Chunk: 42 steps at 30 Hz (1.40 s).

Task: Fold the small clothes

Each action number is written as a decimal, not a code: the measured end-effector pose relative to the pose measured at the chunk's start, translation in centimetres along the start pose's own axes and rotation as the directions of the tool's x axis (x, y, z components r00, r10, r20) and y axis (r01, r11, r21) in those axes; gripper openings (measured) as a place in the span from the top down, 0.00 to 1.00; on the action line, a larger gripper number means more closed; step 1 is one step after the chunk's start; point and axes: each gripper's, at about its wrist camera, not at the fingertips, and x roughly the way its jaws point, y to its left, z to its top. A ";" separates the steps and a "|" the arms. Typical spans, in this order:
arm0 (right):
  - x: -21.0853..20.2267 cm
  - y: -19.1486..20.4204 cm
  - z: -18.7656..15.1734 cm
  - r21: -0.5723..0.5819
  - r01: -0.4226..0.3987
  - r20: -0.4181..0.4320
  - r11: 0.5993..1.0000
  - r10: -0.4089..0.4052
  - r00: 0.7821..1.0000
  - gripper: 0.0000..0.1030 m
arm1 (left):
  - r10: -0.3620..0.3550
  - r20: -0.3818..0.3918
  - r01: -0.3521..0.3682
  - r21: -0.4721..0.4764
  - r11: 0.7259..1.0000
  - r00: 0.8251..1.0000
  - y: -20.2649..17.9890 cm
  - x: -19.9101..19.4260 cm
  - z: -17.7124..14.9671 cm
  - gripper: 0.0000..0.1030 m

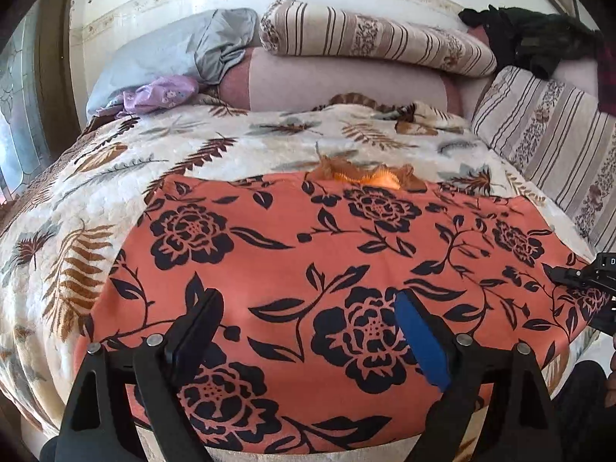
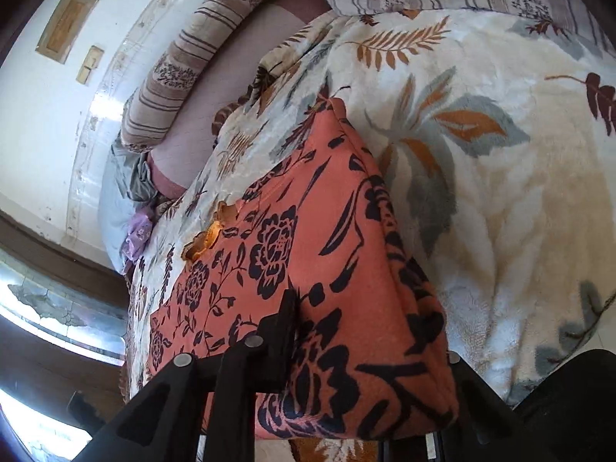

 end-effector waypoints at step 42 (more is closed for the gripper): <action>8.1 27.3 -20.1 -0.920 0.018 -0.005 0.393 -0.057 0.998 0.85 | -0.531 -0.202 0.391 -0.478 0.787 0.823 13.4 7.6 10.2 0.86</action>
